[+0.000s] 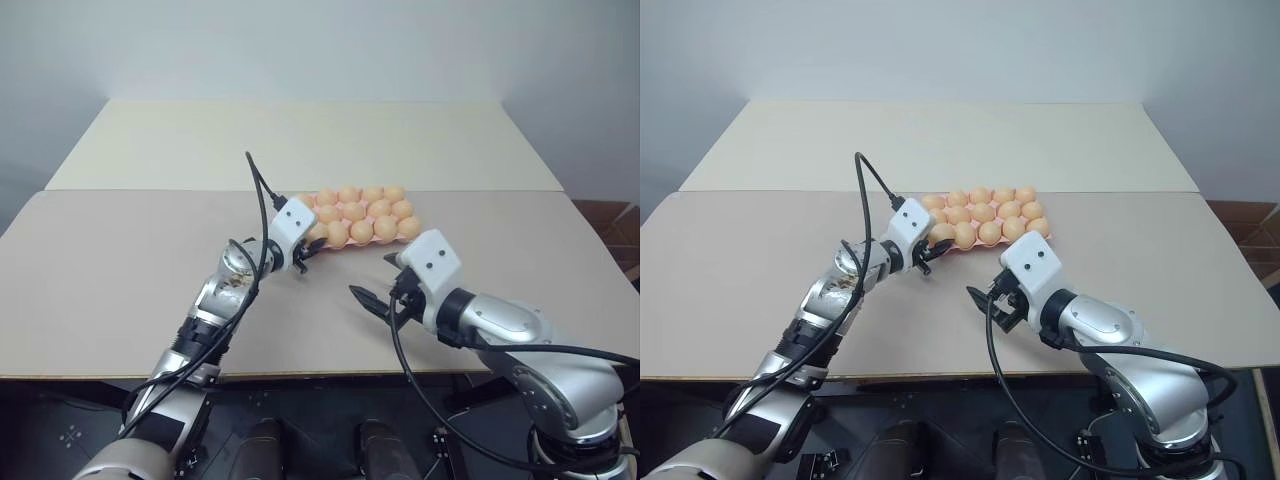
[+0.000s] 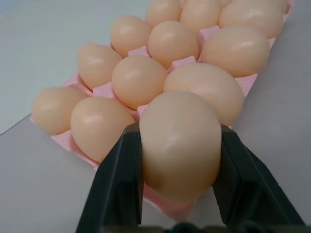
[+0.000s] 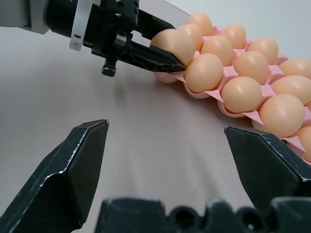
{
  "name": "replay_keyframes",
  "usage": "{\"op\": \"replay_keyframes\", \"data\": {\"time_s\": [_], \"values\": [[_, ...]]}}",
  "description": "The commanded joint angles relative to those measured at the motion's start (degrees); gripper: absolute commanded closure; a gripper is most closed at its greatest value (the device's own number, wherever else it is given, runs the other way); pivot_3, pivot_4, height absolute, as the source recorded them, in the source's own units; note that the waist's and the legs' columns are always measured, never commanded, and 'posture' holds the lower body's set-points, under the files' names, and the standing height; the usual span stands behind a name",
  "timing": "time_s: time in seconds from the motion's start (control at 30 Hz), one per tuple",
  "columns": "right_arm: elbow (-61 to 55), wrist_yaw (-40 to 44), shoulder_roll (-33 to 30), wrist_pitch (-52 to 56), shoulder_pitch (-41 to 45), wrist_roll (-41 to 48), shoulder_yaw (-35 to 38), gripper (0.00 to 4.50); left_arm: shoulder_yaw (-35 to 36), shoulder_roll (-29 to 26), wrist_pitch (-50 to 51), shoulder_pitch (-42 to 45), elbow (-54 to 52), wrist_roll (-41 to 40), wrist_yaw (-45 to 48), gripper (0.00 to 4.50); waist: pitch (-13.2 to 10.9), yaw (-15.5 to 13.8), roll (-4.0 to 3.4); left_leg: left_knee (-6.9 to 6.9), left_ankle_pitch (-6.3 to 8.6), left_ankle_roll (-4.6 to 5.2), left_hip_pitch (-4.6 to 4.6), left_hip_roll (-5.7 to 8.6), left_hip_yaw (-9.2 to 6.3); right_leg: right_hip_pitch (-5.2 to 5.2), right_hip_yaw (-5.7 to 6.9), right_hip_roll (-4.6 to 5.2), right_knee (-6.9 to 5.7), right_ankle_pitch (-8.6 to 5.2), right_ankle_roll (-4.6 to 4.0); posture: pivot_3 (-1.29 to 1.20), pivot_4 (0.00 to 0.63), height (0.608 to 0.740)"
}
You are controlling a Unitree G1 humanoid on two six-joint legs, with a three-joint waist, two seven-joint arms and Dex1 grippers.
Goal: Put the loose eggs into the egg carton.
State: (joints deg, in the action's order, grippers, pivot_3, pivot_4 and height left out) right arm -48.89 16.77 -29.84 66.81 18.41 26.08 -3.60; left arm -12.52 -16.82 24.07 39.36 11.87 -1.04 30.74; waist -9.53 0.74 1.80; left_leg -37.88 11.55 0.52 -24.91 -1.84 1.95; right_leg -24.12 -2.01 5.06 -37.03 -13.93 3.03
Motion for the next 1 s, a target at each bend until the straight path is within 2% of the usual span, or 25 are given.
{"op": "replay_keyframes", "data": {"time_s": [0.03, 0.13, 0.17, 0.33, 0.47, 0.53, 0.63, 0.7, 0.8, 0.9, 1.0], "values": [[-2.4, -0.3, -0.2, 0.4, 0.0, 0.3, 1.2, 0.0, 1.0, -0.7, 0.1, -0.5, -4.0, 0.2, 0.1, 1.1, 0.0, 0.0, 0.0, 0.0, 0.0, 0.0, 0.0, 0.0, 0.0, 0.0, 0.0, 0.0, 0.0, 0.0, 0.0, 0.0, 0.15, 0.74], [-2.2, -0.3, -0.4, 0.4, 0.0, 0.3, 1.4, 0.0, 2.4, -0.9, 1.6, -1.2, -6.5, -1.0, -0.1, 0.2, 0.0, 0.0, 0.0, 0.0, 0.0, 0.0, 0.0, 0.0, 0.0, -0.01, 0.0, 0.0, -0.01, 0.0, 0.0, 0.0, 0.15, 0.74], [-2.2, -0.2, -0.4, 0.4, -0.1, 0.4, 1.5, 0.0, 3.1, -0.8, 2.1, -1.5, -7.5, -1.6, -0.1, 0.05, 0.0, 0.0, 0.0, 0.0, 0.0, 0.0, 0.0, 0.0, -0.01, -0.01, 0.0, 0.0, -0.01, 0.0, 0.0, 0.0, 0.15, 0.74], [-1.9, -1.9, 0.9, 0.0, -1.1, -0.4, 3.6, 0.0, 10.7, -3.6, 5.7, -7.1, -19.0, -4.4, -2.3, 0.05, 0.0, 0.3, 0.0, 0.0, 0.0, 0.0, 0.0, -0.03, -0.02, -0.02, -0.02, -0.01, -0.02, 0.0, 0.0, 0.0, 0.15, 0.74], [-1.2, -2.7, 1.4, -7.7, -7.4, -3.5, 5.4, 0.0, 18.6, -4.9, 9.9, -16.5, -30.9, -7.9, -4.8, 0.05, 0.0, 0.2, -0.01, 0.01, 0.01, 0.0, 0.04, -0.07, -0.06, -0.02, -0.04, -0.01, -0.05, -0.01, 0.0, 0.0, 0.15, 0.74], [-0.8, -0.6, 1.2, -16.4, -12.7, -5.7, 4.6, 0.0, 20.9, -4.7, 9.6, -21.9, -35.5, -7.9, -6.6, 0.05, 0.0, -0.2, 0.0, 0.01, 0.01, 0.0, 0.04, -0.04, -0.03, 0.01, -0.02, 0.03, -0.03, -0.01, 0.01, 0.0, 0.15, 0.74], [7.4, -5.2, 7.4, -40.0, -22.2, -14.7, 3.7, 0.0, 24.1, -0.3, 8.3, -34.7, -43.7, -6.6, -12.8, 0.05, 0.2, -0.1, 0.11, 0.01, 0.02, -0.01, 0.09, -0.02, 0.02, 0.1, -0.02, 0.11, 0.06, -0.02, 0.03, 0.0, 0.15, 0.74], [11.1, -4.3, 9.6, -46.6, -24.5, -15.2, 5.4, 0.0, 24.0, 2.0, 8.7, -37.4, -45.9, -6.3, -15.6, 0.05, 0.2, -0.2, 0.13, 0.01, 0.04, -0.03, 0.19, -0.01, 0.01, 0.15, -0.11, 0.14, 0.03, -0.02, 0.08, 0.0, 0.15, 0.74], [21.7, -6.2, 13.0, -61.3, -27.4, -18.0, 9.8, 0.0, 22.9, 8.1, 2.9, -45.8, -51.7, -6.1, -19.6, 0.05, 0.2, 0.0, 0.18, -0.03, -0.11, -0.01, 0.26, -0.06, 0.16, 0.2, -0.1, 0.08, 0.09, 0.15, 0.04, 0.0, 0.15, 0.74], [27.5, -4.2, 13.0, -65.5, -26.6, -15.4, 13.9, 0.0, 18.7, 11.7, 1.4, -47.4, -53.4, -2.0, -24.7, 0.05, 0.2, -0.2, 0.2, -0.03, -0.06, -0.09, 0.96, -0.1, 0.24, 1.03, -0.08, 0.12, 0.3, -0.16, -0.14, 0.0, 0.15, 0.74], [28.3, -3.3, 12.9, -65.0, -25.5, -13.6, 15.4, 0.0, 19.7, 14.2, 0.7, -49.3, -53.5, -0.7, -28.5, 0.05, 0.2, 0.3, 0.13, -0.03, -0.03, -0.14, 1.01, -0.14, 0.26, 1.02, -0.13, 0.07, 0.29, -0.18, -0.07, 0.0, 0.15, 0.74]]}}
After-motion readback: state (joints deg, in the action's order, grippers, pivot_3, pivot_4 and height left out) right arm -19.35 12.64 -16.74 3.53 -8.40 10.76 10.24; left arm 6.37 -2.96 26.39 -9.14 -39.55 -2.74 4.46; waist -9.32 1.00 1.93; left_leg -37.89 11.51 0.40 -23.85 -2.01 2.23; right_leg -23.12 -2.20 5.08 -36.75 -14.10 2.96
